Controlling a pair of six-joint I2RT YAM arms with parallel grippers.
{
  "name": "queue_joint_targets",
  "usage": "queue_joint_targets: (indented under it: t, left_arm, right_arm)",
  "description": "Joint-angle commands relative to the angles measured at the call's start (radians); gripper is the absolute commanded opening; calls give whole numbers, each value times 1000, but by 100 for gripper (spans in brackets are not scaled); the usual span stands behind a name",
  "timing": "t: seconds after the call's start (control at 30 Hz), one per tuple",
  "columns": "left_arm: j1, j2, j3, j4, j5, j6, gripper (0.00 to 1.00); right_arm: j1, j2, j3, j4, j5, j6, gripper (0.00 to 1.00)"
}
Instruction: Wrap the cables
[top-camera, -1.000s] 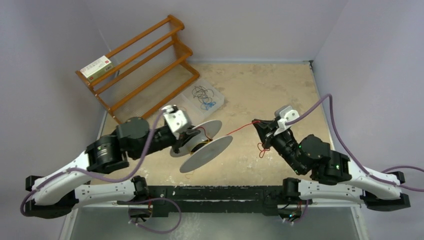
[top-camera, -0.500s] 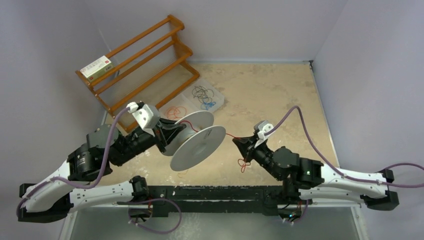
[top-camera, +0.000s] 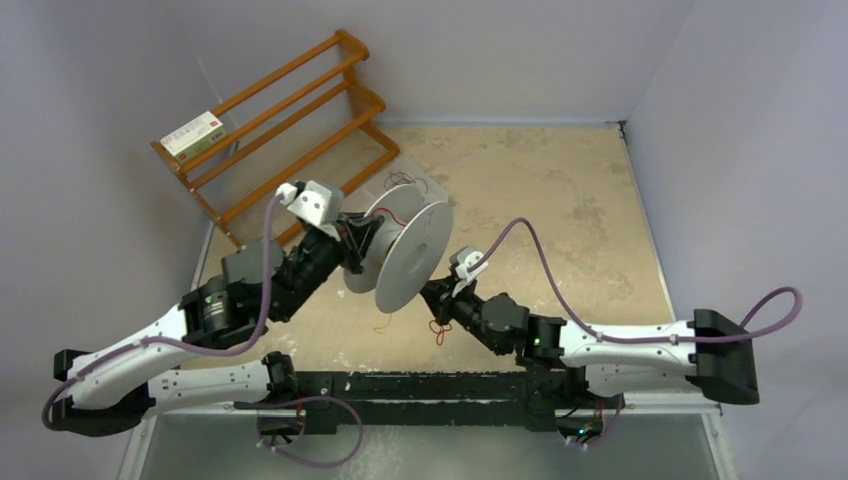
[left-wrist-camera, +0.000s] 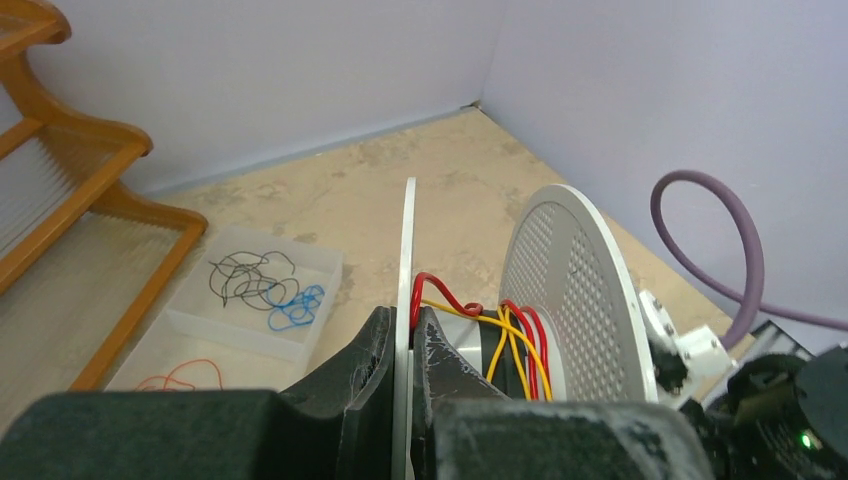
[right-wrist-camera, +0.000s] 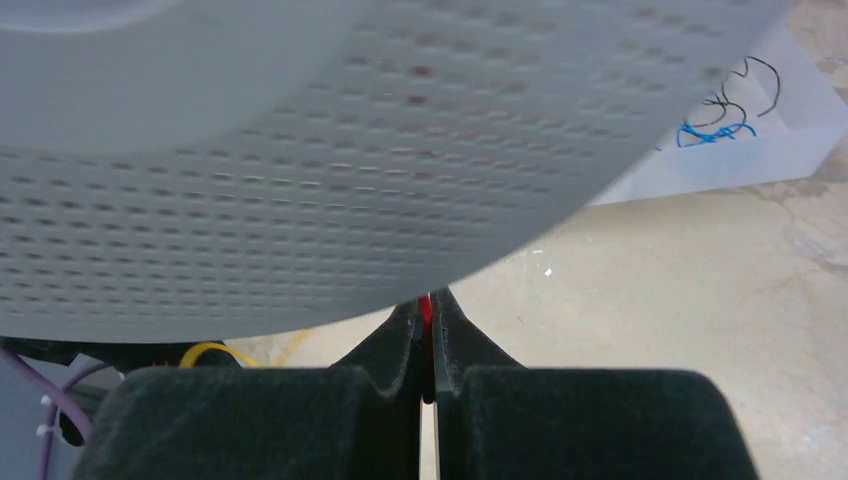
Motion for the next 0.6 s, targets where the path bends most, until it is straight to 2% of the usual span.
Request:
queue_joint_targets:
  t: [0.0, 0.27, 0.57]
  left_arm:
    - [12, 33, 92, 364, -150, -8, 0]
    - [12, 129, 204, 348, -125, -39, 0]
    - [12, 145, 246, 345, -82, -51, 0]
  right_arm:
    - [0, 96, -4, 151, -41, -20, 0]
    - [-21, 183, -33, 347, -11, -71, 3]
    - [-76, 127, -73, 399, -23, -129, 24]
